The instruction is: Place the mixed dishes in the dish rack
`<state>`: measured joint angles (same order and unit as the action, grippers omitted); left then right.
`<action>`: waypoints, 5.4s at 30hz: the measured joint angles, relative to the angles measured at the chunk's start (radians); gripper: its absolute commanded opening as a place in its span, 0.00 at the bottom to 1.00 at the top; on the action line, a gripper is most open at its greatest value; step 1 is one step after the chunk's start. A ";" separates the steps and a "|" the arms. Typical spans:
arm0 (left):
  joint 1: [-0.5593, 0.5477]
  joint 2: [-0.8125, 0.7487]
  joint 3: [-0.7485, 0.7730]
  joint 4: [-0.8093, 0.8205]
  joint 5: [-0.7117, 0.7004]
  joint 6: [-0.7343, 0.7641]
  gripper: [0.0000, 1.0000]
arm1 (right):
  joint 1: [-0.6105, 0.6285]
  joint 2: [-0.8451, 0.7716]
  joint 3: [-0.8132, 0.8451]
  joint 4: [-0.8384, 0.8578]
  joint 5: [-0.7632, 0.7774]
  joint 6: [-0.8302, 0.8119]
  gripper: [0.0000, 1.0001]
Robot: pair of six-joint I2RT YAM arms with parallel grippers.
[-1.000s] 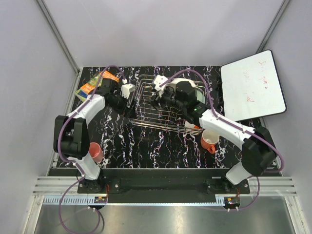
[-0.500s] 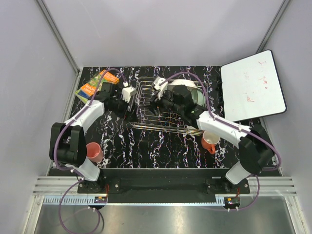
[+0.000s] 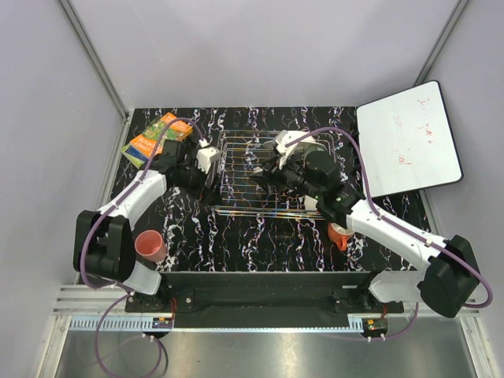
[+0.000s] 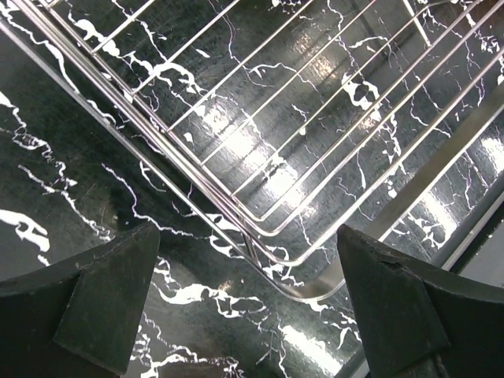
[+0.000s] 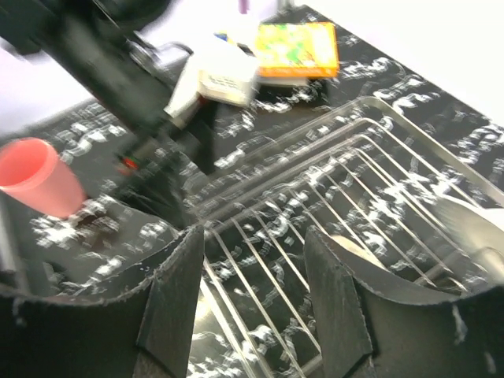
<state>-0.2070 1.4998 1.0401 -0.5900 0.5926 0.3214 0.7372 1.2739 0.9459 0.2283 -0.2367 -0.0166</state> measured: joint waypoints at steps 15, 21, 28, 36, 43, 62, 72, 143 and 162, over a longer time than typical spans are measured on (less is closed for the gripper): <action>0.092 -0.079 0.250 -0.215 -0.066 0.063 0.99 | 0.002 -0.021 0.061 -0.193 0.125 -0.174 0.63; 0.355 -0.174 0.276 -0.428 -0.066 0.288 0.99 | 0.003 -0.092 0.026 -0.210 0.195 -0.148 0.62; 0.647 -0.190 0.239 -0.681 -0.080 0.623 0.99 | 0.003 -0.189 -0.101 -0.176 0.275 -0.105 0.62; 0.716 -0.225 0.099 -0.738 -0.134 0.779 0.99 | 0.003 -0.212 -0.151 -0.164 0.307 -0.053 0.61; 0.716 -0.211 -0.010 -0.753 -0.163 0.799 0.99 | 0.003 -0.259 -0.167 -0.150 0.327 -0.039 0.60; 0.643 -0.096 -0.033 -0.619 -0.117 0.736 0.00 | 0.003 -0.232 -0.144 -0.148 0.315 0.004 0.57; 0.482 -0.088 0.484 -0.623 0.187 0.523 0.00 | 0.003 -0.138 -0.001 -0.117 0.114 0.141 1.00; 0.348 0.148 0.607 0.089 0.633 -0.381 0.99 | -0.102 0.488 0.820 -0.407 -0.341 0.610 0.00; 0.119 -0.046 0.047 0.161 0.211 -0.111 0.99 | -0.095 1.046 1.655 -1.395 0.214 0.252 0.00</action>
<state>-0.0879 1.4536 1.0874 -0.4290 0.8040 0.2108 0.6422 2.3199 2.6011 -1.1667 -0.0223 0.2352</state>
